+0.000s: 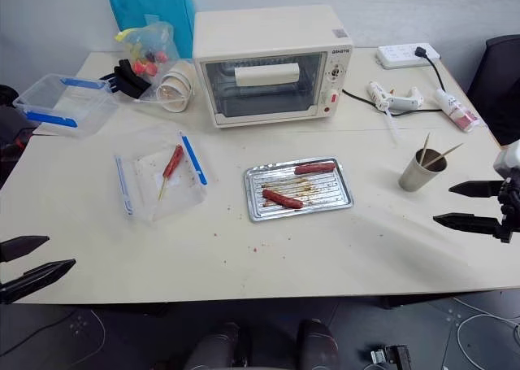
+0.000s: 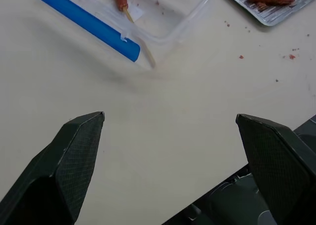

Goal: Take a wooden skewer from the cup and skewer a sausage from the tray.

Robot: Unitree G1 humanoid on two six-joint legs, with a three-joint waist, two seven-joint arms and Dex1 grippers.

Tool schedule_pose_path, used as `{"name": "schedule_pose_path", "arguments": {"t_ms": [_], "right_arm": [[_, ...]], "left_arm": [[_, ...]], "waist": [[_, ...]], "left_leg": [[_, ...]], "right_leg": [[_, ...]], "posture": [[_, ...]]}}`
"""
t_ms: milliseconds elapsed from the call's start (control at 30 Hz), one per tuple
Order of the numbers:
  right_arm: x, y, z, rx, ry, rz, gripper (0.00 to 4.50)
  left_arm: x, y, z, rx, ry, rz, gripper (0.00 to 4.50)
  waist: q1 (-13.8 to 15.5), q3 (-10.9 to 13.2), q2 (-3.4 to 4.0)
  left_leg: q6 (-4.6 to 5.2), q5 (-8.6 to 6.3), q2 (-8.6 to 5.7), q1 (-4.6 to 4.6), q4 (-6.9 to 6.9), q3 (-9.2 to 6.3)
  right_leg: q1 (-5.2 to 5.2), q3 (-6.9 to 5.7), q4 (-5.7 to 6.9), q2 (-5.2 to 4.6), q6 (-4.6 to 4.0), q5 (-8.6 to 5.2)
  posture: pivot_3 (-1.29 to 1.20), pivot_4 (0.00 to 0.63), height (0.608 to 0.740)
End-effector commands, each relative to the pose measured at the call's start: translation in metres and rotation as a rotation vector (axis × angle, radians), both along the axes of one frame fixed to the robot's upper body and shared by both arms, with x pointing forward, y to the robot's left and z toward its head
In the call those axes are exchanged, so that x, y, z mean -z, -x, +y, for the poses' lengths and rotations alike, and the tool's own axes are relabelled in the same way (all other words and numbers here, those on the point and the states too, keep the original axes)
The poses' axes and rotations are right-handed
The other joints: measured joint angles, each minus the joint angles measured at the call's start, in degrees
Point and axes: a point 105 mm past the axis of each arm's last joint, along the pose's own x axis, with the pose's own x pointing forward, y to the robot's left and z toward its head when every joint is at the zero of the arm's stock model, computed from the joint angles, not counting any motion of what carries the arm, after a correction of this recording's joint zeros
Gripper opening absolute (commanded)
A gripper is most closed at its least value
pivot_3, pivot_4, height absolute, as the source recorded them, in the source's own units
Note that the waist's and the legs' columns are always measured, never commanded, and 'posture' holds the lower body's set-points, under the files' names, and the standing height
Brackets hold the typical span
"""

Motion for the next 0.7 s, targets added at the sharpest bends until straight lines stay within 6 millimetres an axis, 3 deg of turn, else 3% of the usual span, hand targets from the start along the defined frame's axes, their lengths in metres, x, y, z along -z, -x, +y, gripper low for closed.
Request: {"name": "schedule_pose_path", "arguments": {"t_ms": [33,700], "right_arm": [[-0.0124,-0.0010,-0.0025,-0.012,0.026,-0.031,4.46],[-0.0032,-0.0057,-0.0101,0.058,0.022,-0.055,4.46]], "left_arm": [[-0.0067,-0.0051,-0.0041,0.027,-0.024,-0.033,4.50],[-0.0119,-0.0125,-0.0102,0.045,-0.020,-0.049,4.50]], "waist": [[-0.15,-0.01,0.01],[-0.24,-0.01,0.02]], "left_leg": [[-0.02,-0.01,0.02,0.00,0.00,0.00],[-0.06,-0.03,0.13,0.01,-0.01,0.26]], "right_leg": [[-0.01,0.00,0.00,0.01,-0.02,-0.01],[-0.15,0.00,0.07,0.30,-0.03,-0.02]], "posture": [[0.00,0.150,0.740],[0.00,0.150,0.740]]}}
